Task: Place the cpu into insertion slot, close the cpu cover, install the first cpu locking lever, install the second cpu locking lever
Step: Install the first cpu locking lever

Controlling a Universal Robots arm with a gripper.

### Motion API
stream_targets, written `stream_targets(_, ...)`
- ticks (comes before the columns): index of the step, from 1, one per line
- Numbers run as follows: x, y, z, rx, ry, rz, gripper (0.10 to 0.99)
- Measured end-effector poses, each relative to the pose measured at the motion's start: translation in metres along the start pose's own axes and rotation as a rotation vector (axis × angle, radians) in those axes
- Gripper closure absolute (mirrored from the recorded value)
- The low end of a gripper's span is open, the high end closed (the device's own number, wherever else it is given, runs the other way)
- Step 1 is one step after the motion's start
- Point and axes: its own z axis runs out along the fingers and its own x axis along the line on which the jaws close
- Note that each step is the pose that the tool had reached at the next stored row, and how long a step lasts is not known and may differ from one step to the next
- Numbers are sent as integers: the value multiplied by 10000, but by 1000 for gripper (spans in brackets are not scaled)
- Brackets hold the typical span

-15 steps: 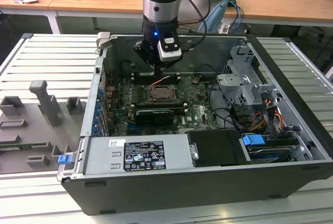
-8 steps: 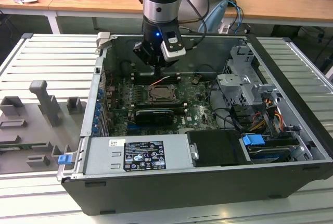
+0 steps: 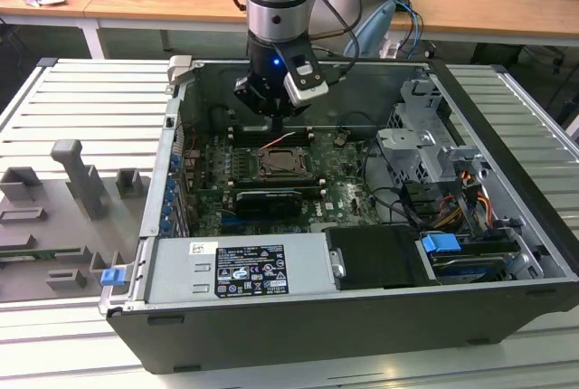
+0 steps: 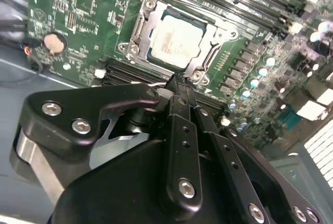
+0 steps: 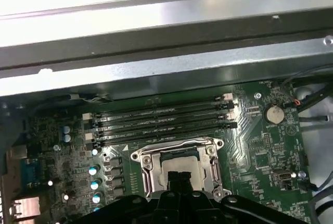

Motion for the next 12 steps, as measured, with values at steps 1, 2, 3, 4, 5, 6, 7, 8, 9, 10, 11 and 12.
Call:
stream_targets(1,1,-1,10,-13,24,-276,980)
stream_targets(2,1,-1,17,-21,39,-450,980)
stream_targets(3,2,-2,28,-33,62,-727,980)
stream_targets(4,2,-3,37,-42,79,-927,980)
stream_targets(5,2,-4,45,-51,93,-1106,980)
stream_targets(6,3,-5,57,-61,109,-1334,980)
stream_targets(7,4,-5,65,-67,115,-1448,980)
stream_targets(8,4,-6,74,-70,114,-1522,980)
stream_targets(9,4,-5,79,-70,115,-1530,980)
stream_targets(10,4,-4,83,-70,115,-1532,980)
stream_targets(11,5,-1,89,-70,114,-1530,980)
stream_targets(12,6,4,97,-72,113,-1529,980)
